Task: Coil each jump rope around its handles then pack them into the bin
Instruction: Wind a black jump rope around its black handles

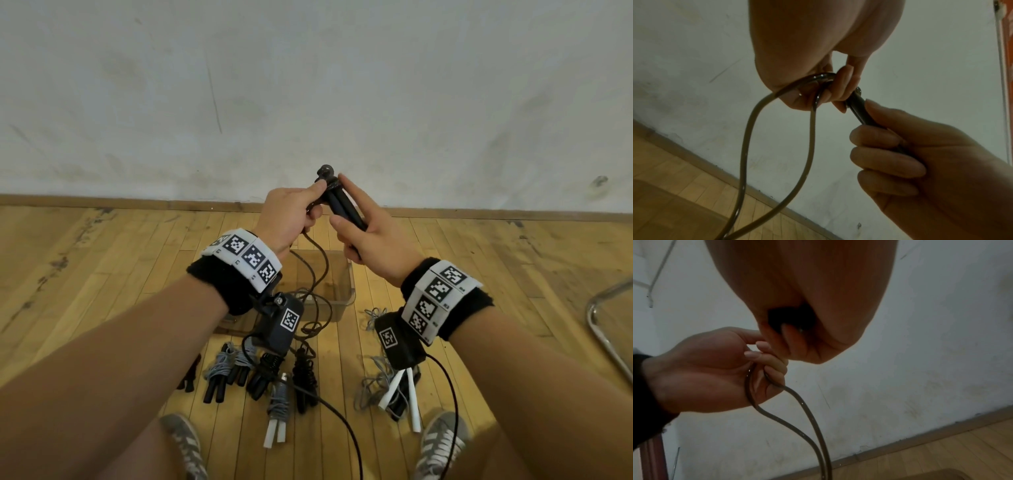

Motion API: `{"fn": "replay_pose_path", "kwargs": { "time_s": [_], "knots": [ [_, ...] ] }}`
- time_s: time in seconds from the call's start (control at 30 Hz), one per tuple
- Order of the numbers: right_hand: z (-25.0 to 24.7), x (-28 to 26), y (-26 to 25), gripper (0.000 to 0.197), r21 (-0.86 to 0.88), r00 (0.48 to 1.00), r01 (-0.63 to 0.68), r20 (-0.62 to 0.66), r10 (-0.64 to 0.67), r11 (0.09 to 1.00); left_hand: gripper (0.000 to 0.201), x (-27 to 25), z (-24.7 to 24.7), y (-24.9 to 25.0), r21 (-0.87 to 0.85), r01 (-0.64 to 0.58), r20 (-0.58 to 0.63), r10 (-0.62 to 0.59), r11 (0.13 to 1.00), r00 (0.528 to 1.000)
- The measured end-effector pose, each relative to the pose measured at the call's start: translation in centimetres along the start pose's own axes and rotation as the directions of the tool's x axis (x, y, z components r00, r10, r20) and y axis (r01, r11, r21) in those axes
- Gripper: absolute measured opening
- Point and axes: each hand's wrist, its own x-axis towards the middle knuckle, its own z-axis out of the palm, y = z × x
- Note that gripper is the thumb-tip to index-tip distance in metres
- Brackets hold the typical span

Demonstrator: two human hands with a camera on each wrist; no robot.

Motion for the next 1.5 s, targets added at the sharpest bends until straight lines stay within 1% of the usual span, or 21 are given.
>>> {"fn": "replay_pose_path", "kwargs": {
  "time_s": [0.07,0.13,0.23,0.3,0.43,0.5,0.57,0.67,0.77,0.83,0.9,0.97,1.07,1.1,1.17,1.2,1.23,1.3,1.37,1.43,1.5],
  "knots": [
    [0.1,0.2,0.3,0.062,0.073,1.000,0.023,-0.003,-0.023,0.997,0.030,0.1,-0.1,0.0,-0.022,0.010,0.031,-0.010,1.000,0.999],
    [0.2,0.4,0.7,0.056,0.088,0.998,0.047,-0.035,-0.044,0.995,0.036,0.1,-0.1,-0.2,0.003,0.016,0.047,-0.017,1.000,0.999],
    [0.1,0.7,0.9,0.049,-0.015,0.991,0.092,-0.097,-0.093,0.996,0.043,-0.2,0.5,-0.2,0.067,0.008,0.024,-0.010,0.998,1.000],
    [-0.2,0.9,0.8,0.045,-0.086,0.985,0.114,-0.123,-0.124,0.990,0.039,-0.4,0.7,0.1,0.075,-0.008,-0.010,0.009,0.997,1.000],
    [-0.6,1.2,1.0,0.043,-0.233,0.971,0.129,-0.169,-0.171,0.964,0.020,0.1,0.4,0.1,0.104,-0.044,-0.056,0.050,0.994,0.997],
    [-0.7,1.3,1.1,0.043,-0.298,0.965,0.126,-0.186,-0.187,0.946,0.024,0.0,0.4,0.1,0.082,-0.055,-0.085,0.062,0.995,0.994],
    [-0.7,1.2,1.1,0.044,-0.352,0.958,0.117,-0.205,-0.199,0.929,0.022,-0.3,0.5,0.3,0.066,-0.069,-0.098,0.075,0.995,0.992],
    [-0.6,0.8,1.1,0.050,-0.494,0.953,0.114,-0.192,-0.236,0.862,0.024,-0.7,0.8,0.7,0.042,-0.035,-0.101,0.039,0.999,0.994],
    [-0.1,0.6,1.2,0.054,-0.652,0.952,0.104,-0.153,-0.265,0.751,0.027,-0.9,1.0,0.7,0.086,-0.013,-0.104,0.022,0.996,0.994],
    [0.2,0.5,1.3,0.057,-0.740,0.955,0.103,-0.113,-0.273,0.665,0.032,-1.0,1.2,0.5,0.125,-0.012,-0.132,0.028,0.992,0.991],
    [0.3,0.4,1.3,0.058,-0.763,0.957,0.125,-0.077,-0.280,0.634,0.040,-0.9,1.2,0.1,0.142,0.000,-0.182,0.026,0.990,0.983],
    [0.6,0.3,1.3,0.057,-0.718,0.961,0.161,-0.042,-0.273,0.677,0.042,-0.6,0.9,-0.3,0.132,0.016,-0.223,0.014,0.991,0.975],
    [0.9,0.0,1.5,0.058,-0.586,0.975,0.181,0.005,-0.220,0.790,0.039,-0.1,0.5,-0.5,0.110,0.047,-0.232,-0.020,0.993,0.972],
    [0.8,-0.1,1.5,0.058,-0.499,0.983,0.158,0.002,-0.181,0.852,0.037,0.0,0.4,-0.5,0.098,0.056,-0.229,-0.033,0.994,0.973],
    [0.5,0.0,1.0,0.060,-0.199,0.999,0.037,-0.022,-0.042,0.979,0.034,0.2,0.4,-0.3,0.048,0.075,-0.214,-0.064,0.996,0.975],
    [0.4,0.0,0.7,0.059,-0.026,0.998,-0.055,-0.021,0.054,0.998,0.032,0.2,0.4,-0.2,0.017,0.082,-0.197,-0.077,0.996,0.977],
    [0.4,0.0,0.2,0.054,0.122,0.990,-0.138,-0.002,0.139,0.983,0.030,0.2,0.5,-0.2,-0.007,0.084,-0.174,-0.083,0.996,0.981],
    [0.4,0.1,-0.2,0.041,0.295,0.977,-0.211,0.041,0.208,0.932,0.029,0.0,0.7,0.0,-0.029,0.072,-0.131,-0.075,0.997,0.989],
    [0.2,0.2,-0.3,0.039,0.311,0.983,-0.180,0.019,0.183,0.933,0.028,-0.2,0.8,0.2,-0.049,0.057,-0.088,-0.061,0.997,0.994],
    [-0.1,0.3,-0.2,0.035,0.240,0.990,-0.129,-0.026,0.139,0.962,0.027,-0.3,0.8,0.3,-0.055,0.026,-0.038,-0.028,0.998,0.999],
    [-0.2,0.3,-0.4,0.034,0.201,0.992,-0.104,-0.048,0.116,0.974,0.027,-0.5,0.6,0.3,-0.007,-0.041,-0.003,0.041,0.999,0.999]
  ]
}}
